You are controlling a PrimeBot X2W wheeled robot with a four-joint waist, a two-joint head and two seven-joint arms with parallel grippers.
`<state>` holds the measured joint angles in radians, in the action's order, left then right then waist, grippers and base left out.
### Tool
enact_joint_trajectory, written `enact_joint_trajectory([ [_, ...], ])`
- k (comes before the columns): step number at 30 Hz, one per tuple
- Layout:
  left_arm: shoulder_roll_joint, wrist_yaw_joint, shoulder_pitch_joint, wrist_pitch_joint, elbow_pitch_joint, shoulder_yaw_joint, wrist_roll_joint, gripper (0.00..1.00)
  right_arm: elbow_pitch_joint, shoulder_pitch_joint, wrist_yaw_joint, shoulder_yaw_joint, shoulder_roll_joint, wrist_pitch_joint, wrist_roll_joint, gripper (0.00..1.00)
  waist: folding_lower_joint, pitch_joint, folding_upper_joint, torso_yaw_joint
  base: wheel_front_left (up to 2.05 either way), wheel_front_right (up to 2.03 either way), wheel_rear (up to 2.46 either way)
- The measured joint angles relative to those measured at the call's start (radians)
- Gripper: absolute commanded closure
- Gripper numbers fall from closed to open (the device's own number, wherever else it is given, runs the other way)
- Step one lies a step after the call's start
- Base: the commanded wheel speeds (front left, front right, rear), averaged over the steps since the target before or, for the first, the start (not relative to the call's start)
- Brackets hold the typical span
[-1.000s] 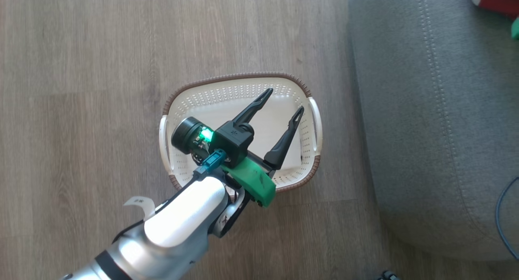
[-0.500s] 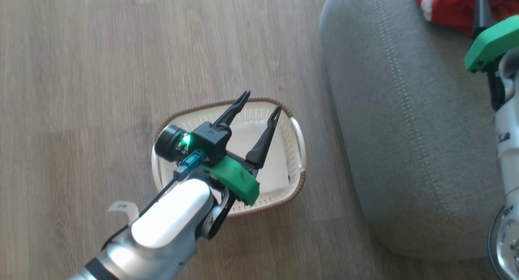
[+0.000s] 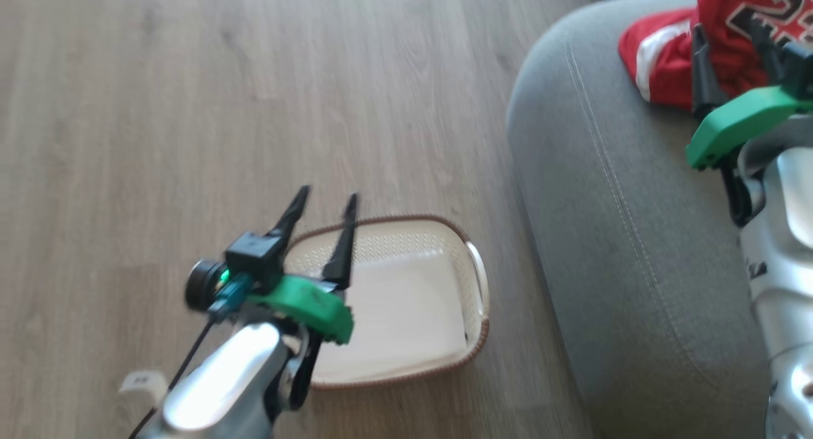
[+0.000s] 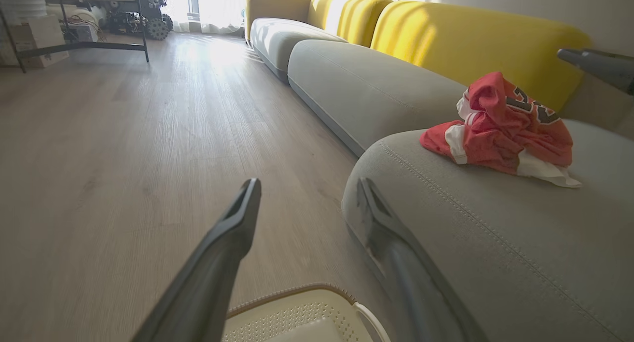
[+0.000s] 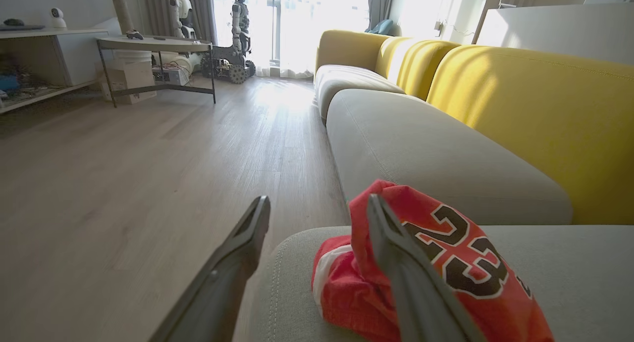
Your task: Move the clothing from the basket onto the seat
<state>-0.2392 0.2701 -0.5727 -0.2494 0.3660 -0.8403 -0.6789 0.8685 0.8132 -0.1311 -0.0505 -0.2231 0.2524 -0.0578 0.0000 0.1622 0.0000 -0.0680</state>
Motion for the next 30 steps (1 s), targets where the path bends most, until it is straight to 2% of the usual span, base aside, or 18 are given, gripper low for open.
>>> enact_joint_trajectory([
  [3,-0.025,0.038,0.074,0.0,-0.031,0.059,-0.017,0.0,-0.06,-0.06,0.0,0.032,0.007,0.0,-0.043,0.0,0.0,-0.046,0.0,0.034,0.0,0.0,0.0],
  [9,-0.056,0.068,0.178,0.0,-0.065,0.143,-0.026,0.0,-0.156,-0.189,0.0,0.028,0.048,0.0,-0.085,0.0,0.0,-0.1,0.0,0.089,0.0,0.0,0.0],
  [15,-0.082,0.094,0.259,0.0,-0.098,0.191,-0.017,0.0,-0.281,-0.345,0.0,0.011,0.12,0.0,-0.084,0.0,0.0,-0.143,0.0,0.132,0.0,0.0,0.0],
  [21,-0.105,0.11,0.352,0.0,-0.136,0.238,-0.007,0.0,-0.408,-0.489,0.0,0.004,0.16,0.0,-0.072,0.0,0.0,-0.171,0.0,0.151,0.0,0.0,0.0],
  [30,-0.117,0.12,0.455,0.0,-0.193,0.275,0.032,0.0,-0.542,-0.666,0.0,0.058,0.164,-0.008,-0.133,0.0,0.0,-0.191,0.0,0.156,0.0,0.0,0.0],
])
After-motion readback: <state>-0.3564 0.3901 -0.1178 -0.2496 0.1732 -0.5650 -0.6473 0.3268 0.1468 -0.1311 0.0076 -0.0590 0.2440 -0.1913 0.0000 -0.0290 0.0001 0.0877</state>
